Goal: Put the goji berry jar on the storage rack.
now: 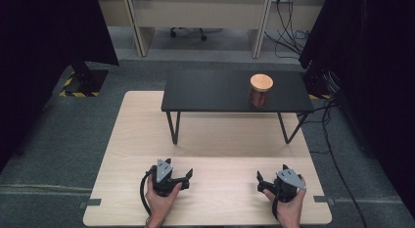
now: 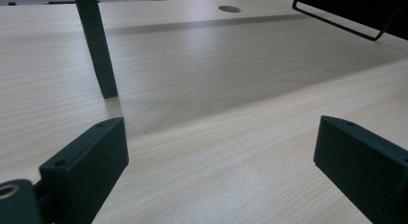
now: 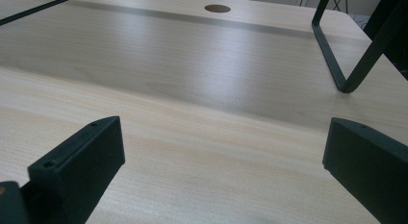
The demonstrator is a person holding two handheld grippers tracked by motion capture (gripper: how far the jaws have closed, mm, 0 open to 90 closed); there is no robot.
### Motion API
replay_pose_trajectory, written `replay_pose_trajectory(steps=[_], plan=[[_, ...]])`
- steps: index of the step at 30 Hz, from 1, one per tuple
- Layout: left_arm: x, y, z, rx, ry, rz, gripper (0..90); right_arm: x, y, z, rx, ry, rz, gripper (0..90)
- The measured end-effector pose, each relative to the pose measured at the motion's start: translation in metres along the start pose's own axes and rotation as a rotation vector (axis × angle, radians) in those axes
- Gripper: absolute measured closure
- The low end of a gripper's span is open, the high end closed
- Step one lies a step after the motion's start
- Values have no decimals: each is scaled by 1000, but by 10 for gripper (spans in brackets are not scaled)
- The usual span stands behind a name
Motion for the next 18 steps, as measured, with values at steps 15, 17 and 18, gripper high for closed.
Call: replay_pose_trajectory(steps=[15, 17, 18], plan=[[0, 0, 0, -1, -2, -2, 42, -3, 0, 4, 13, -30, 6, 11], [0, 0, 0, -2, -3, -3, 42, -3, 0, 4, 12, -29, 6, 11], [0, 0, 0, -2, -4, -3, 42, -3, 0, 3, 12, -27, 7, 11]])
Point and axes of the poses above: each handheld gripper's, and its own axes: y roughly backward along the jaws, x roughly out of its top, z roughly to its right, the point moved 2 cm from there along -y, roughly forward along the jaws, and after that the axes turned 14 degrees about -x, right-handed, at the moved point
